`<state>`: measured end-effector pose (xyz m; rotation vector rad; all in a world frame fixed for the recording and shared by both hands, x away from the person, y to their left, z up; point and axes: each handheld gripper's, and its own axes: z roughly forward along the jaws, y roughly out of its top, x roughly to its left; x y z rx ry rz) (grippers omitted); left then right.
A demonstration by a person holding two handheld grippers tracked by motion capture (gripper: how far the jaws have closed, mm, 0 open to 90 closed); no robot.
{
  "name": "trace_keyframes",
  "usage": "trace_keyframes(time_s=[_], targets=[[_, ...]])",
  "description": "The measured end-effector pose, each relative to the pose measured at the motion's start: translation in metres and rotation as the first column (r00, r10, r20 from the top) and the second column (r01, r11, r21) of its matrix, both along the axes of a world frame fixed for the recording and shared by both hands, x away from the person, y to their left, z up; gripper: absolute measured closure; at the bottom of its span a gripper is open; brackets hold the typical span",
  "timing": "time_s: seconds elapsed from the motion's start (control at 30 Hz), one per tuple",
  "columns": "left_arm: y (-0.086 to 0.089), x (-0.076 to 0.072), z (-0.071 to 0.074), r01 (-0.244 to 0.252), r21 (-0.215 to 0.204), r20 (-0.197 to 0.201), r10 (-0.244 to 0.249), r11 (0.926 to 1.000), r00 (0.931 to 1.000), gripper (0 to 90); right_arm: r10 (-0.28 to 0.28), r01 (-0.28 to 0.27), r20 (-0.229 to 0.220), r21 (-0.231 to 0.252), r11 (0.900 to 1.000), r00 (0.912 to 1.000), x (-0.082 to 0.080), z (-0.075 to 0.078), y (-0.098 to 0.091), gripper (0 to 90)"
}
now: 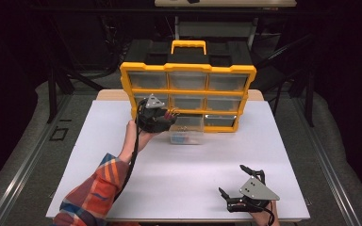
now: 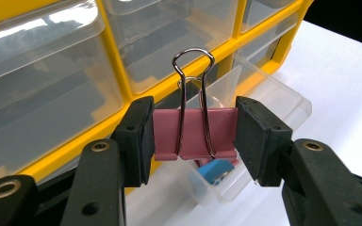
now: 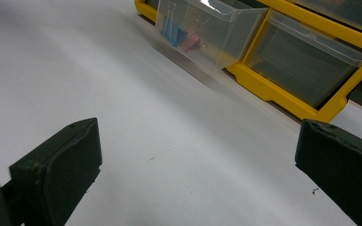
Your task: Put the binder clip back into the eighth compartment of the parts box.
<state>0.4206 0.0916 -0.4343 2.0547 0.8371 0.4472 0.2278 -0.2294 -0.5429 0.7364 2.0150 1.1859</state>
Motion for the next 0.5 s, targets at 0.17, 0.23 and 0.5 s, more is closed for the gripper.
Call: trace_keyframes(time_s=[0.17,0.23,0.5], targets=[[-0.008,0.000,-0.002,0.014,0.003,-0.004,-0.014,0.9999,0.9999,49.7,0.001,-0.001,0.002,-0.005,1.0000,1.0000,-0.002,0.001,0.000,0.5],[-0.010,0.001,-0.003,0.017,0.006,-0.011,-0.017,0.9998,0.9998,49.7,0.002,-0.002,0.002,-0.006,1.0000,1.0000,-0.002,0.000,0.000,0.5],[-0.021,0.008,-0.014,0.034,0.035,-0.043,-0.032,0.9988,0.9986,49.4,0.010,-0.010,0.000,-0.011,0.9999,1.0000,-0.001,0.000,0.002,0.5]])
